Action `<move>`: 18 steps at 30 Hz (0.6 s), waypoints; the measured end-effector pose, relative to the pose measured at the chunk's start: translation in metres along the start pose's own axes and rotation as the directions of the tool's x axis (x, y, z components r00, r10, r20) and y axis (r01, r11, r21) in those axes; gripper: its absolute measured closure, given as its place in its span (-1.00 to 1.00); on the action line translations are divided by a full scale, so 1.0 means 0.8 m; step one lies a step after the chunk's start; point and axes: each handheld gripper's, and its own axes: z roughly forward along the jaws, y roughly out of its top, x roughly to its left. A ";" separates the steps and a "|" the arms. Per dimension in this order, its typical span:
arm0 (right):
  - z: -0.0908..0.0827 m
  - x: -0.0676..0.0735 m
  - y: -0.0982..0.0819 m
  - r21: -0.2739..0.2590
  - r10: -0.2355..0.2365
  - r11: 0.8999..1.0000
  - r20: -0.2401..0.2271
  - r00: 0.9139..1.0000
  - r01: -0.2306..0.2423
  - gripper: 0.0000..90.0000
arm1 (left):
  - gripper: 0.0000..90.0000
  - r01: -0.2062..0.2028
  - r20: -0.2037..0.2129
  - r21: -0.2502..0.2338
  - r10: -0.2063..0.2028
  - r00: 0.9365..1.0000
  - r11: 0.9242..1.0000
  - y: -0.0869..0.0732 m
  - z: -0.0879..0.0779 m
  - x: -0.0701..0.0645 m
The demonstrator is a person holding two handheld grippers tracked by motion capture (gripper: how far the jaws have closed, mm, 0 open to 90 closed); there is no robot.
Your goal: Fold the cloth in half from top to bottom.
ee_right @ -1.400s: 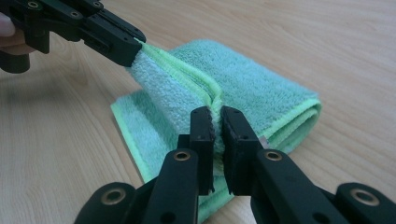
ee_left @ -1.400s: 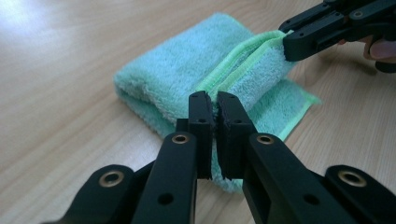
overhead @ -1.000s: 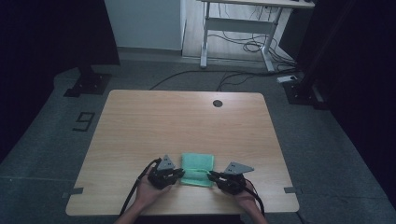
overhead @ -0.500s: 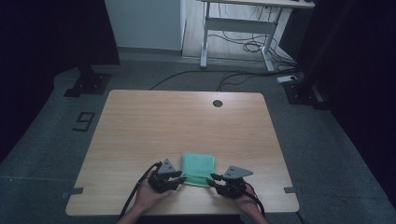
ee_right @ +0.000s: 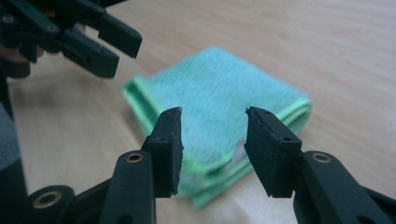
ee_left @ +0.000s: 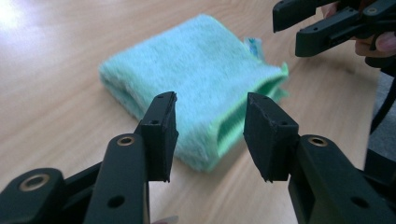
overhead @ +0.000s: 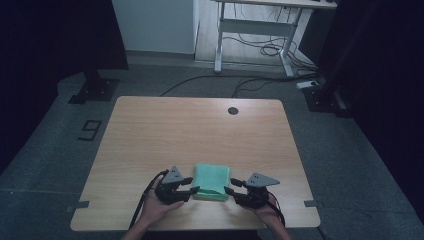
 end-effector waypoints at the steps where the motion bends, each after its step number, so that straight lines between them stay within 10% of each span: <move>1: 0.003 -0.002 0.004 0.001 0.002 1.000 0.002 1.000 -0.002 0.24 | 0.20 0.002 -0.001 0.003 -0.002 1.000 1.000 0.004 0.003 0.002; 18: 0.041 0.010 -0.005 0.137 -0.053 0.989 -0.009 0.999 0.054 0.20 | 0.21 -0.094 -0.027 0.141 0.099 0.995 0.986 -0.007 0.048 -0.004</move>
